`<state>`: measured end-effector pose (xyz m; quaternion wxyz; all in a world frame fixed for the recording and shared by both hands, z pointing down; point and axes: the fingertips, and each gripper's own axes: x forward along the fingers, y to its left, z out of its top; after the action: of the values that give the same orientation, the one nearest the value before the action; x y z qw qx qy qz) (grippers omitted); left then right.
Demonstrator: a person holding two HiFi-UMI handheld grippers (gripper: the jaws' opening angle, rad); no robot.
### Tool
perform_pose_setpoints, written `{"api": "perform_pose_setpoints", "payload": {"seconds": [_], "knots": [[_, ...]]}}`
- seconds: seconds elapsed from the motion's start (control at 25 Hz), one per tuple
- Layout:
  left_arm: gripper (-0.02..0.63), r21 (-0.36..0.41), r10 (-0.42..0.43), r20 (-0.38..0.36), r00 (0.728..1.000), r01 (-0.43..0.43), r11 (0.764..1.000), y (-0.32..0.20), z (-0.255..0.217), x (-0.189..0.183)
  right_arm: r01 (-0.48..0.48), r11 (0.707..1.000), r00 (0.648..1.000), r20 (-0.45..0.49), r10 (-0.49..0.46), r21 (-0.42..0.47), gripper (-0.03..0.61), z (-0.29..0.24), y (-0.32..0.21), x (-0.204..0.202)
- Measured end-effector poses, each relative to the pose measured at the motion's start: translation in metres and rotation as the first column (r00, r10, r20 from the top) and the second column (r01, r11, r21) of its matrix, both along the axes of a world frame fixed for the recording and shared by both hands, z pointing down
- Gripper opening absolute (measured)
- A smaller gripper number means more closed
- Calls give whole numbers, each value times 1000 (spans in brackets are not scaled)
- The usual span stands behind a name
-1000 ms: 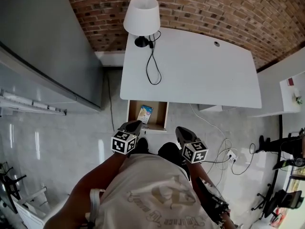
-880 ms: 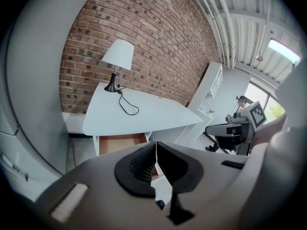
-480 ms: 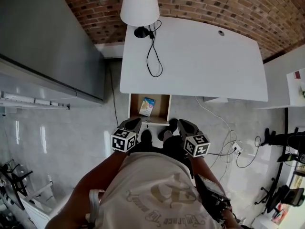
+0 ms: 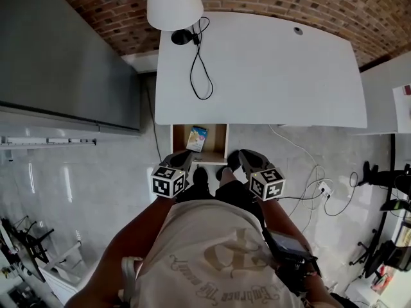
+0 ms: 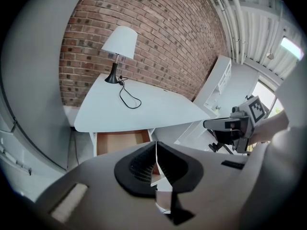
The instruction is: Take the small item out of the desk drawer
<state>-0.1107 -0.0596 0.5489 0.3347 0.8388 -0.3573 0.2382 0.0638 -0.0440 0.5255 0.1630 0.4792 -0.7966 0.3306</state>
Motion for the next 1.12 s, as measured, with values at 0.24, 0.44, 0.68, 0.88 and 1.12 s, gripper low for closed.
{"api": "perform_pose_setpoints", "payload": {"seconds": [0.24, 0.44, 0.68, 0.88, 1.12], "knots": [[12, -29, -3, -9, 1000, 3, 1000, -6, 12, 8, 31, 999, 999, 15, -31, -23, 6, 10, -5, -5], [12, -53, 3, 33, 999, -2, 999, -5, 28, 9, 43, 998, 999, 31, -41, -53, 6, 25, 0, -9], [14, -103, 9, 75, 997, -1, 995, -3, 52, 9, 55, 996, 998, 48, -51, -76, 6, 43, -1, -13], [14, -145, 0, 101, 995, 15, 989, -4, 72, 12, 63, 994, 996, 64, -57, -93, 6, 55, -4, -16], [15, -187, 4, 155, 988, 26, 982, -4, 97, 16, 60, 992, 994, 102, -49, -111, 6, 66, -4, -17]]}}
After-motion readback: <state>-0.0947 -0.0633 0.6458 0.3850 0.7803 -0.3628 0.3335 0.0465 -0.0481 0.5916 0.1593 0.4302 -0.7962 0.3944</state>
